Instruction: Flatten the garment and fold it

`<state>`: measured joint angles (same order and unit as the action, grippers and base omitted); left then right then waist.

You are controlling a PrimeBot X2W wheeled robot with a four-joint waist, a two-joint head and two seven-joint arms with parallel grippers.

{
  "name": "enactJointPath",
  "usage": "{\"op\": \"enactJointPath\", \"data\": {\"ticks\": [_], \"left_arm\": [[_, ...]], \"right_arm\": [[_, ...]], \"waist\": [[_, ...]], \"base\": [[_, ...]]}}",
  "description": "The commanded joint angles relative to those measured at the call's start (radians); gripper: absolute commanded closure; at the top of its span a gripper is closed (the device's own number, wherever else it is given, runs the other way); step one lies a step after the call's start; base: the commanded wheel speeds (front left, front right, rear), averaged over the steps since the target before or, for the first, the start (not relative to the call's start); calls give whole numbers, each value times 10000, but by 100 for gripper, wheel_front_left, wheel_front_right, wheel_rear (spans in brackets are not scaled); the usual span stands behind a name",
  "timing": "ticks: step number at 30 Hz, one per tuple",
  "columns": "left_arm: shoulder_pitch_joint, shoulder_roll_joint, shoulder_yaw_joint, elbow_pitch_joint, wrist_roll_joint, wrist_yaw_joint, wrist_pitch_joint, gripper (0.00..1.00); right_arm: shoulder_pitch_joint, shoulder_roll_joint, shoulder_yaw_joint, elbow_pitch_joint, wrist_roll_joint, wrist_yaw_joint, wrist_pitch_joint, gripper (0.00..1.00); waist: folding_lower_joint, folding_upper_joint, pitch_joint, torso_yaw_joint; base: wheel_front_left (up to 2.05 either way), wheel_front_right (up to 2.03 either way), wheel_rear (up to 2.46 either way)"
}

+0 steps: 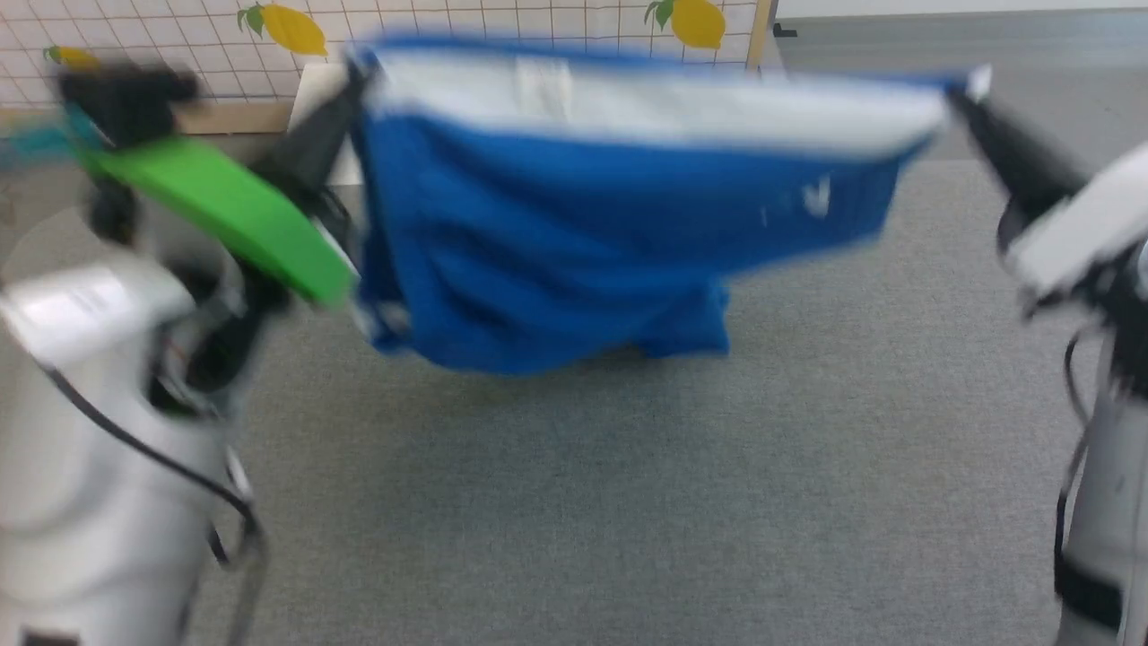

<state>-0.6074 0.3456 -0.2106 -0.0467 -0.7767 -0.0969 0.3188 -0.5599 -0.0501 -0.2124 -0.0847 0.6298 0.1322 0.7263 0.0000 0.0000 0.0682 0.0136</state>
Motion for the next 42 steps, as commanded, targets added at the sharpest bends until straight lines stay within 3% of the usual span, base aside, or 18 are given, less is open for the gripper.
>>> {"op": "enactJointPath", "data": {"ticks": [1, 5, 12, 20, 27, 34, 42], "left_arm": [[-676, 9, 264, 372, -259, -1, 63, 100], [-2199, 35, 751, 1503, -833, 28, 347, 100], [-4157, 349, 722, 3498, -623, 72, 657, 100], [-6327, 792, 526, 5260, 389, -91, -570, 100], [-7480, 932, 270, 6280, 674, -283, -2024, 100], [-6897, 918, -469, 6685, -219, -333, -3026, 100], [-4241, 1169, -1752, 5543, -2088, -335, -4544, 100]], "right_arm": [[-687, -1, -87, 261, 185, -15, 94, 100], [-2526, -1, -101, 1351, 365, -15, 148, 100], [-5432, -1, 17, 4074, -140, -15, -693, 100], [-8695, -1, 476, 7415, -932, -15, -3835, 100], [-10656, -1, 1273, 9972, -465, -15, -5969, 100], [-10349, -1, 2983, 11009, 1089, -15, -6703, 100], [-7345, -1, 4543, 10067, 2977, -15, -7108, 100]], "waist": [[0, 0, 46, 12], [0, 0, 314, 50], [0, 0, 1265, -14], [0, 0, 2602, -419], [0, 0, 3384, -542], [0, 0, 3667, -565], [0, 0, 2998, -447]], "base": [[0, 0, 0], [0, 0, 0], [0, 0, 0], [0, 0, 0], [0, 0, 0], [0, 0, 0], [0, 0, 0]]}}
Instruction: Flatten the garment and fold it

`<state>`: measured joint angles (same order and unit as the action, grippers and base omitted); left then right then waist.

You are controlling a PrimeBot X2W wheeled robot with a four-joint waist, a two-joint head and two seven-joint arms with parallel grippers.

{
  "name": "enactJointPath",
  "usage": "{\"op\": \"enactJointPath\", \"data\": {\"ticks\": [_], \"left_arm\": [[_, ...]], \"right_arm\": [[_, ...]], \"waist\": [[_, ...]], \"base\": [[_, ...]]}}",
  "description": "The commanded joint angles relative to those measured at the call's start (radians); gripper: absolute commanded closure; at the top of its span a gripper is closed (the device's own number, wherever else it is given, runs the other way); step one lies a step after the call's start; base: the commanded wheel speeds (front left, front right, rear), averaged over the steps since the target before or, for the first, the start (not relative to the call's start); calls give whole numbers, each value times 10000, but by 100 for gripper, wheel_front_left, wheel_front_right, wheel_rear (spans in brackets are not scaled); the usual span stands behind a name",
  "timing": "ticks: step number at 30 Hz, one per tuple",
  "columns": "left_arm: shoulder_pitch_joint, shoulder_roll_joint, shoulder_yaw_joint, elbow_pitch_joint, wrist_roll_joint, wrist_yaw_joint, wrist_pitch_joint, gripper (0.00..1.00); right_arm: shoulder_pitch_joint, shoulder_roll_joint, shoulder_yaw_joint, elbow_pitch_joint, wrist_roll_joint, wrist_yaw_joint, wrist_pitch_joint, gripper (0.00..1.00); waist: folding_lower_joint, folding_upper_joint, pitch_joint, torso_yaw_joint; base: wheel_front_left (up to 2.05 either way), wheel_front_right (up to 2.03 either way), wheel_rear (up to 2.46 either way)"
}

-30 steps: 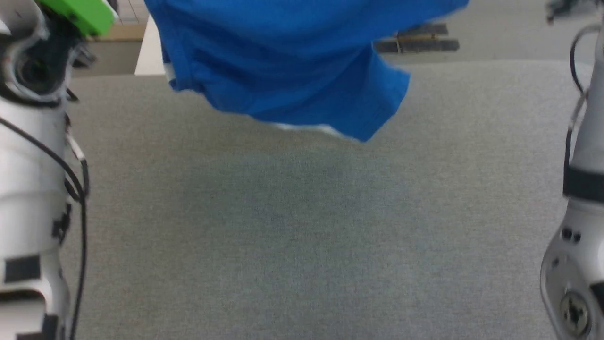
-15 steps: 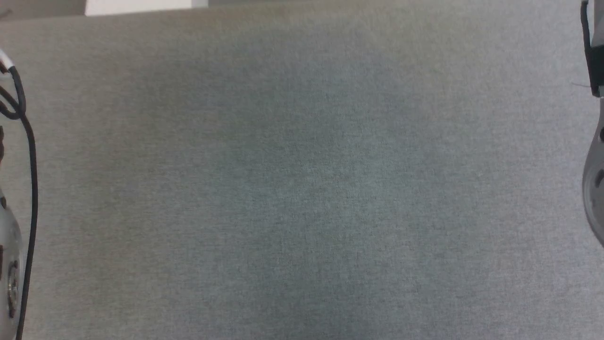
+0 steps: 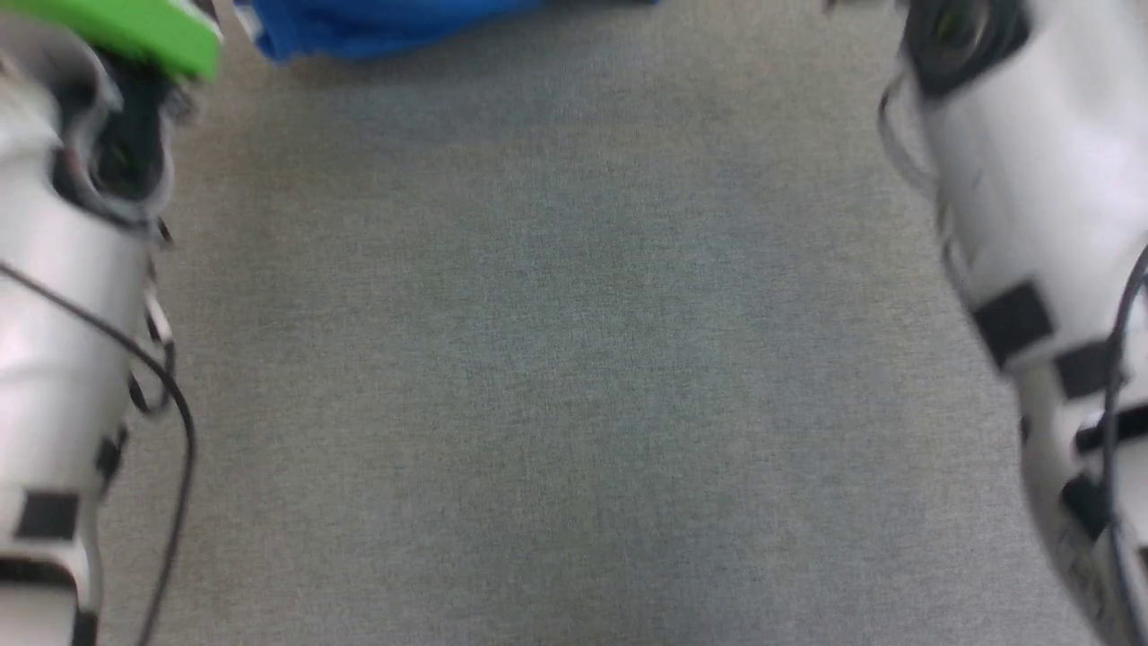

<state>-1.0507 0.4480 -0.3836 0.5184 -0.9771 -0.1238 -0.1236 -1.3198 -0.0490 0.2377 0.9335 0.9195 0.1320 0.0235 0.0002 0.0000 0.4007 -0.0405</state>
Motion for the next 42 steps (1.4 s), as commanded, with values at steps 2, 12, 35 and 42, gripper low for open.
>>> {"op": "enactJointPath", "data": {"ticks": [2, 12, 35, 42], "left_arm": [[1099, 296, -282, -585, -525, -67, -388, 100], [6312, 380, -1200, -2530, -2061, 61, -760, 100], [11721, 1923, -1723, -5490, -3956, 3144, 1421, 100], [11286, 1921, -1155, -6249, -4418, 2904, 1429, 100]], "right_arm": [[1308, -12, 311, -636, 181, -13, -72, 100], [8088, -1336, -166, -4595, 730, -13, 1789, 100], [17342, -20, -4730, -11937, -412, -13, 10097, 100], [15392, -15, -4777, -11926, -1032, -13, 8767, 100]], "waist": [[-2, 0, -667, 102], [-2, 0, -2517, 418], [-2, 0, -3823, 417], [-2, 0, -3461, 309]], "base": [[0, 0, 0], [0, 0, 0], [0, 0, 0], [0, 0, 0]]}}
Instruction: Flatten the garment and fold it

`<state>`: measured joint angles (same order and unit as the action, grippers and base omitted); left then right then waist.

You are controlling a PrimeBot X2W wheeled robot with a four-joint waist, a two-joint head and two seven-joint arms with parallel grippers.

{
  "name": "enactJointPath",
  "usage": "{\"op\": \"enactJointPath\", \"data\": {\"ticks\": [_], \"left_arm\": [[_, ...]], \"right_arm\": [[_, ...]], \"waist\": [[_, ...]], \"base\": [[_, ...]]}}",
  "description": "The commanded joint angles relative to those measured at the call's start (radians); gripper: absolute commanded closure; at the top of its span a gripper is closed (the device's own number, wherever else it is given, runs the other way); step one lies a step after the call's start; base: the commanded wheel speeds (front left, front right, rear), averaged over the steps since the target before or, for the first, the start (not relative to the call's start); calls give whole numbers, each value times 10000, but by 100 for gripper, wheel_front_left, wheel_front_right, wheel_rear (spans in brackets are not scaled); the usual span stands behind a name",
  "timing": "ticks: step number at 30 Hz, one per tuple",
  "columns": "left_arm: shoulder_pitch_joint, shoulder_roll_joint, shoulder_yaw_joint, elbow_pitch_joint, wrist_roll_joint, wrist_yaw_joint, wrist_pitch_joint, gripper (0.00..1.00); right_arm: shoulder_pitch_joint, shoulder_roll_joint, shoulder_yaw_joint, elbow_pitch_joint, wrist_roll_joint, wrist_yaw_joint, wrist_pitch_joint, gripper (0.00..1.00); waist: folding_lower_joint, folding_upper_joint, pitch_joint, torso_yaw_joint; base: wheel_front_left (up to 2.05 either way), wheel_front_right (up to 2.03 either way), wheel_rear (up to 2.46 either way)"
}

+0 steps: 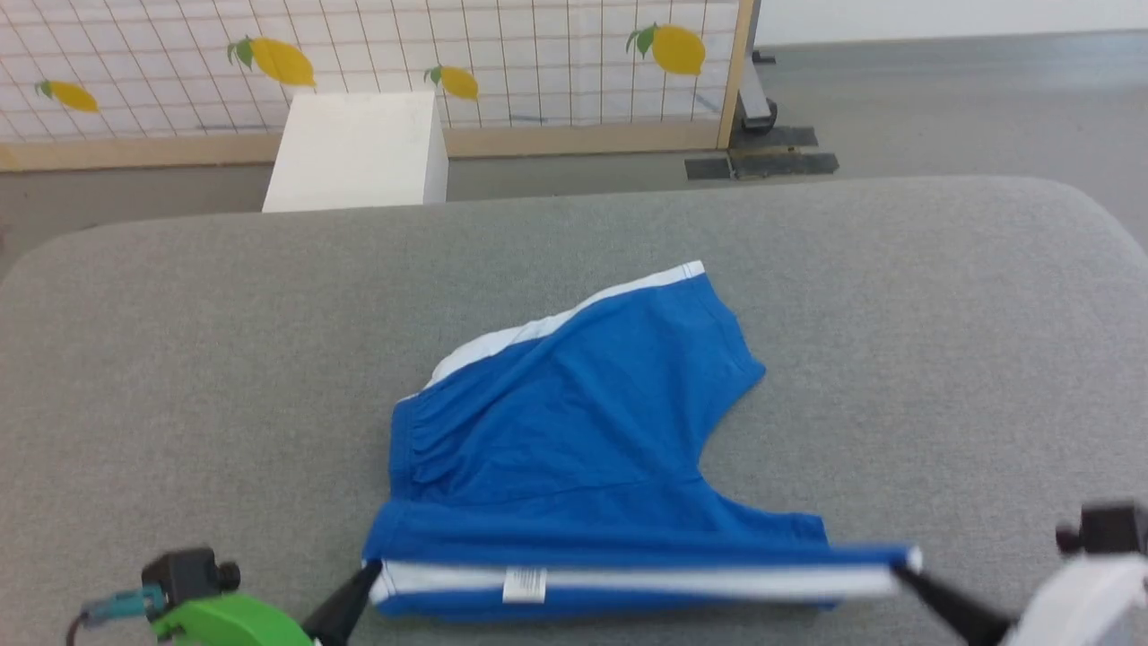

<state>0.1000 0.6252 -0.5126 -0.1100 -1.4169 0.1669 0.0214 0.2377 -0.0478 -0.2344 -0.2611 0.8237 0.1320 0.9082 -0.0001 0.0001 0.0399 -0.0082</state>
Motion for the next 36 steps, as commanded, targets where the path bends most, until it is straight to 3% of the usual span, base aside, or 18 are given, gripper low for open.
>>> {"op": "enactJointPath", "data": {"ticks": [1, 9, 15, 25, 36], "left_arm": [[-448, 188, 163, 16, 1, -67, 69, 100], [-2685, -48, 226, 810, -36, -695, 910, 100], [-3542, -224, 180, 1357, -68, -1060, 1256, 100], [-4867, -421, 190, 2064, 271, -1225, 1388, 100], [-5604, -627, 73, 2239, 423, -1653, 1521, 100]], "right_arm": [[-644, -26, -9, 173, -241, -13, -278, 100], [-4083, -25, 356, 2084, -1820, -13, -1363, 100], [-5807, -25, 694, 3550, -2557, -13, -1691, 100], [-8264, -24, 1099, 5497, -3752, -13, -2755, 100], [-11340, -24, 1656, 8991, -4209, -13, -3921, 100]], "waist": [[1, -1, 281, -10], [1, -1, 1428, 177], [1, -1, 1957, 257], [1, -1, 2824, 431], [1, -1, 3822, 712]], "base": [[0, 0, 0], [0, 0, 0], [0, 0, 0], [0, 0, 0], [0, 0, 0]]}}
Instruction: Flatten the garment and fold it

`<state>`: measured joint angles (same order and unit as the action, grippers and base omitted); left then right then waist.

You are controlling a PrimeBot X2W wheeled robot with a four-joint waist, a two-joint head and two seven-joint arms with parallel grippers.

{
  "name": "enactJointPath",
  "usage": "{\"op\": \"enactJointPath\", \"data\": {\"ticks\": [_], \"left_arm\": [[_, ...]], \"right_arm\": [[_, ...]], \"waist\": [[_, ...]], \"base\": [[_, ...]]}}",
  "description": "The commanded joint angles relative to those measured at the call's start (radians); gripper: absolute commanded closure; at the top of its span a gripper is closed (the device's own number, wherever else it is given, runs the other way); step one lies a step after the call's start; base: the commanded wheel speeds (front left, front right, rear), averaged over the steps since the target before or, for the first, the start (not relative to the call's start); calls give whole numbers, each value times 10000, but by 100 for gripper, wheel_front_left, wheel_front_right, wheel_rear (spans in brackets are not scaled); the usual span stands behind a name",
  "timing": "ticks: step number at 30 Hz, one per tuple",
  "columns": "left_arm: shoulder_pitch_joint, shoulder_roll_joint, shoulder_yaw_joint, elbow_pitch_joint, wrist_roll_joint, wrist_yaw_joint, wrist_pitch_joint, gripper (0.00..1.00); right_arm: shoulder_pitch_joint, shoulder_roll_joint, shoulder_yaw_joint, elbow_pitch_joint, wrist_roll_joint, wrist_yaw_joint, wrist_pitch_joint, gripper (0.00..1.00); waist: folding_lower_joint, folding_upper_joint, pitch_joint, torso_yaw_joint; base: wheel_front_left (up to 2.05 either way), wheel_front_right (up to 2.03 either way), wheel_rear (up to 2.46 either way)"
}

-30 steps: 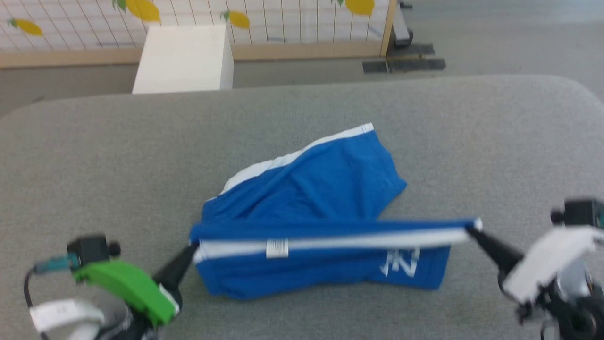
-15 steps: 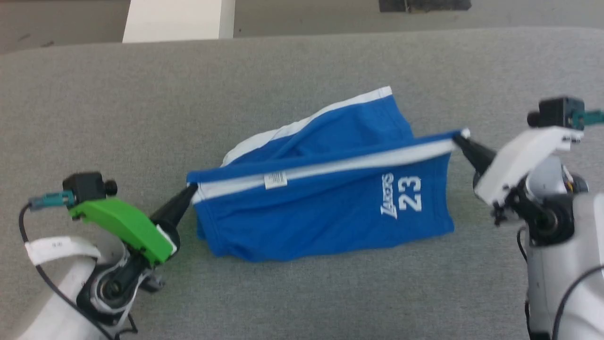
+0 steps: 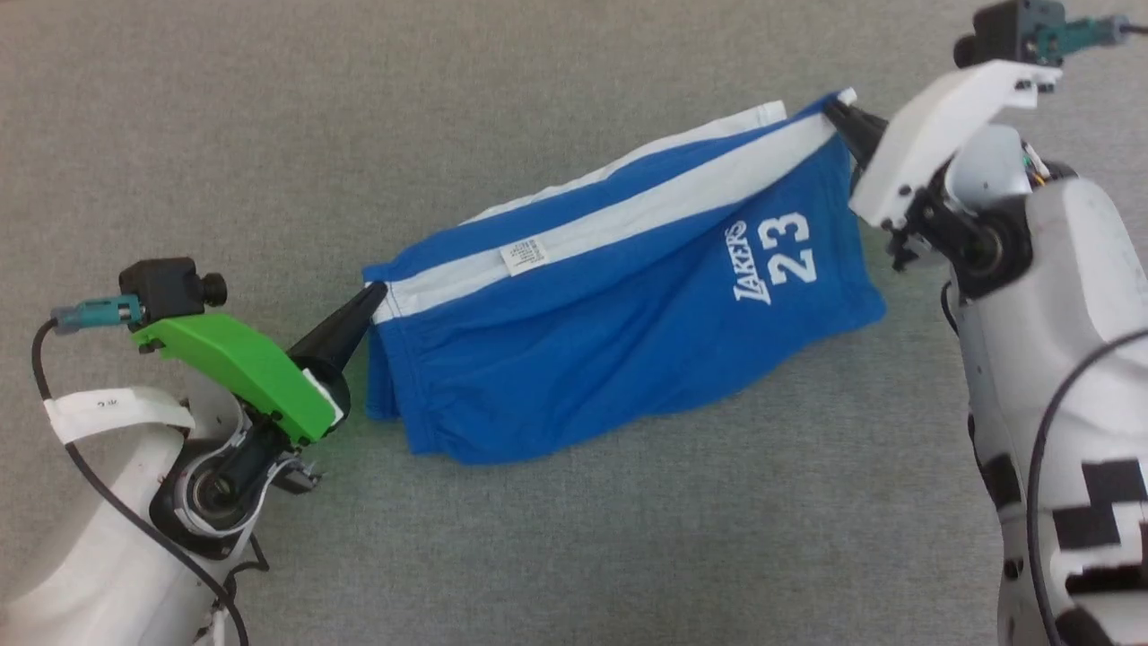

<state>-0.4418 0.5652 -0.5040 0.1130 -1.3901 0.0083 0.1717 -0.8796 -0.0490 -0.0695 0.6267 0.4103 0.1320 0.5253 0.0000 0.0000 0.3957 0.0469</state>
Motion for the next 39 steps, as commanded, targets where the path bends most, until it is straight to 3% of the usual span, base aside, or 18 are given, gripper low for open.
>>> {"op": "enactJointPath", "data": {"ticks": [1, 10, 11, 12, 13, 14, 15, 23, 27, 31, 35, 39], "left_arm": [[-222, -38, -17, 17, 165, -98, 17, 100], [-385, -142, 17, 52, 166, -320, -69, 100], [-388, -165, 35, 55, 159, -341, -106, 100], [-395, -212, 83, 59, 144, -371, -197, 100], [-400, -247, 115, 71, 139, -390, -265, 99], [-395, -282, 139, 96, 131, -412, -323, 56], [-390, -301, 187, 116, 137, -405, -411, 0], [-140, -398, 659, 155, 714, -455, -1874, 0], [273, 62, 606, -90, 2973, -123, -3798, 0], [981, 312, 399, -451, 5739, 772, -4304, 0], [1922, -227, 1075, -1323, 7749, 1565, -4329, 0], [3008, -845, 1468, -1665, 8448, 1519, -4332, 0]], "right_arm": [[-363, -13, 36, 411, -148, -13, -207, 100], [-1811, -13, 608, 3243, -565, -13, -1170, 100], [-1912, -13, 672, 3452, -549, -13, -1281, 78], [-2033, -13, 756, 3667, -487, -13, -1456, 19], [-2126, -13, 804, 3809, -430, -13, -1642, 0], [-2224, -13, 851, 3978, -331, -13, -1891, 0], [-2299, -13, 886, 4115, -259, -13, -2073, 0], [-2355, -13, 1401, 4629, 712, -13, -3663, 0], [-1779, -13, 1970, 4683, 39, -13, -4340, 0], [-1157, -349, 2247, 5206, -1534, -13, -4083, 0], [-715, -623, 1920, 5720, -2691, -13, -3308, 0], [-385, -418, 1646, 5799, -3338, -13, -2633, 0]], "waist": [[0, 0, 319, 191], [0, 0, 577, 408], [0, 0, 565, 423], [0, 0, 543, 449], [0, 0, 512, 465], [0, 0, 440, 474], [0, 0, 390, 472], [0, 0, -585, 360], [0, 0, -1240, 219], [0, 0, -1733, 147], [0, 0, -2034, 176], [0, 0, -2093, 268]], "base": [[0, 0, 0], [0, 0, 0], [0, 0, 0], [0, 0, 0], [0, 0, 0], [0, 0, 0], [0, 0, 0], [0, 0, 0], [0, 0, 0], [0, 0, 0], [0, 0, 0], [0, 0, 0]]}}
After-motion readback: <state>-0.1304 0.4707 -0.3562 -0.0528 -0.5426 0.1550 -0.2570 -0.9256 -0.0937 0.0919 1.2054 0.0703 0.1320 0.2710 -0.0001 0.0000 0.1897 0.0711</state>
